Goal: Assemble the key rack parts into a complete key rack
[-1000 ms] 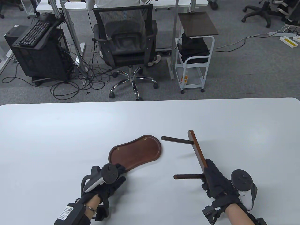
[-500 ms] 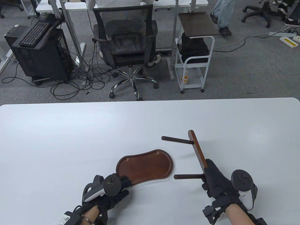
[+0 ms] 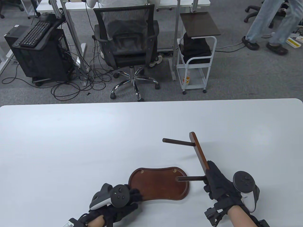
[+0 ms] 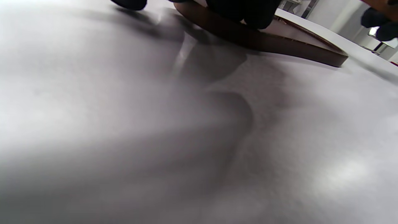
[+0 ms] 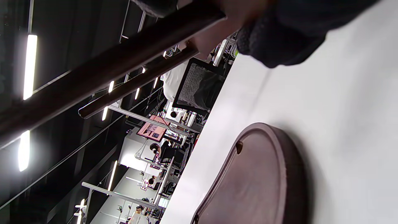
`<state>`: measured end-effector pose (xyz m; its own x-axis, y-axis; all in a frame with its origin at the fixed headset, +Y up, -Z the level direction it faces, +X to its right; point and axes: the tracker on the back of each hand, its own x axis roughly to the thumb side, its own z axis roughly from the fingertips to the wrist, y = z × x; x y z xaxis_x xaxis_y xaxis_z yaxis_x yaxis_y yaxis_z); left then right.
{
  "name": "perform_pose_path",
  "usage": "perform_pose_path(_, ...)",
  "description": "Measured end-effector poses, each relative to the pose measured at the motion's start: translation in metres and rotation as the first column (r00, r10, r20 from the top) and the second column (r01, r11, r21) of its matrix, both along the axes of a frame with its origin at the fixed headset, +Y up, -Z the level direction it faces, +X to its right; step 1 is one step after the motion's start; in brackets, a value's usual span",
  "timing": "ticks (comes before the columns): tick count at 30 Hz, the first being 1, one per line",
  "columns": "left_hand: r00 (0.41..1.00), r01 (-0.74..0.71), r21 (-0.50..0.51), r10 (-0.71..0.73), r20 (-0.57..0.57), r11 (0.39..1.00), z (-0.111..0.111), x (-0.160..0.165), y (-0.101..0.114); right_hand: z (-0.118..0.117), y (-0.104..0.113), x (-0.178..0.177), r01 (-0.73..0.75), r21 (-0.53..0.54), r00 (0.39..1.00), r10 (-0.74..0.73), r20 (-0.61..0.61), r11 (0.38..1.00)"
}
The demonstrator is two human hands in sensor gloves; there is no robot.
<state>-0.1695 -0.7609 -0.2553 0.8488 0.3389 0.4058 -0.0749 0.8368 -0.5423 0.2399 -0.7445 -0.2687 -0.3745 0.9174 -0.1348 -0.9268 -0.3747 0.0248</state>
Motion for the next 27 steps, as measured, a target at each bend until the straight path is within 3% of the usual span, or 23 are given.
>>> perform_pose_path(14,0.996,0.033,0.036,-0.036,0.08,0.999,0.012,0.012,0.003,0.0,-0.001,-0.002,-0.012,-0.012,1.0,0.012,-0.017,1.0)
perform_pose_path(18,0.998,-0.057,0.048,0.055,0.041,0.997,0.006,0.01,0.017,0.0,-0.001,-0.002,-0.007,-0.014,1.0,0.007,-0.019,1.0)
perform_pose_path(21,0.991,-0.124,0.124,0.13,-0.042,0.985,-0.01,0.006,0.039,-0.002,0.001,-0.001,0.026,-0.001,1.0,-0.026,-0.009,1.0)
perform_pose_path(24,0.946,-0.25,0.161,0.276,-0.169,0.955,-0.034,0.003,0.06,-0.006,0.005,0.0,0.035,0.021,0.999,-0.034,-0.017,0.999)
perform_pose_path(26,0.864,-0.401,0.143,0.425,-0.269,0.905,-0.05,0.002,0.07,-0.009,0.008,-0.002,0.04,0.033,0.999,-0.039,-0.03,0.999)
perform_pose_path(27,0.793,-0.494,0.151,0.515,-0.327,0.856,-0.057,0.002,0.074,-0.011,0.011,-0.004,0.052,0.038,0.998,-0.051,-0.035,0.998)
